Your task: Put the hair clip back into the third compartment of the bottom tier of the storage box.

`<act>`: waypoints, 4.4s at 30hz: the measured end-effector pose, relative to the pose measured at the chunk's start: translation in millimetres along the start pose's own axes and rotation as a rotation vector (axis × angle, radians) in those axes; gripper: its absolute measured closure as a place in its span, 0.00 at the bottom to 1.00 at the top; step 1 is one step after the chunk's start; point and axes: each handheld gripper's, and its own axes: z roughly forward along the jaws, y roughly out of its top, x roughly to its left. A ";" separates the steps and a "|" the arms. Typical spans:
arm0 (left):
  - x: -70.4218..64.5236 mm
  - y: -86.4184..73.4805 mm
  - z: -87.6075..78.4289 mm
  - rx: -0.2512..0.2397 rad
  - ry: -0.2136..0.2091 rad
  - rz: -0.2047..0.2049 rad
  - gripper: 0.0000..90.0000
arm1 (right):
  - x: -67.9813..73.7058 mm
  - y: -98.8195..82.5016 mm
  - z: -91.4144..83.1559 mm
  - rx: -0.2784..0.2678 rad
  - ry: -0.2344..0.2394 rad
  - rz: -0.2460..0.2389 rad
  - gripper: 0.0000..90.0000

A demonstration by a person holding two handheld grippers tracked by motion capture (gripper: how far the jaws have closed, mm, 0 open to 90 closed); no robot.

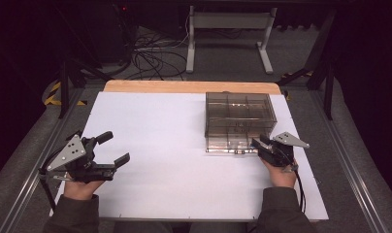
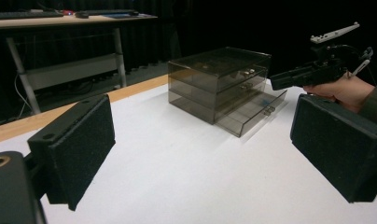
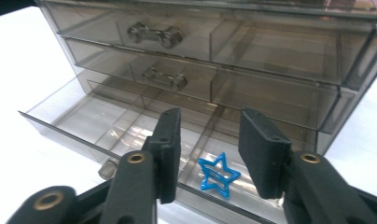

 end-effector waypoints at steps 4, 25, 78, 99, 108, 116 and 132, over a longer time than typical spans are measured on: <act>-0.1 0.0 -0.1 -0.001 0.000 -0.004 0.08 | 3.0 2.0 -1.5 -0.013 0.015 -0.002 0.58; 0.8 0.4 -1.1 -0.005 0.000 -0.006 0.08 | 17.6 14.5 -15.5 -0.068 0.069 -0.016 0.34; 2.1 0.5 -2.2 -0.006 0.003 -0.005 0.08 | 47.0 47.5 -53.6 -0.193 0.190 -0.040 0.05; 2.2 1.2 -4.0 -0.003 0.004 -0.008 0.08 | 40.0 51.2 -73.5 -0.232 0.200 -0.008 0.01; 2.2 1.4 -4.8 -0.006 0.003 -0.009 0.08 | 35.1 49.6 -80.7 -0.244 0.200 0.011 0.00; 2.9 1.5 -5.8 -0.009 0.004 -0.009 0.08 | 28.8 48.1 -86.8 -0.262 0.191 0.026 0.00; 3.9 2.3 -8.0 -0.005 0.003 -0.017 0.08 | 11.2 41.5 -99.5 -0.307 0.176 0.070 0.00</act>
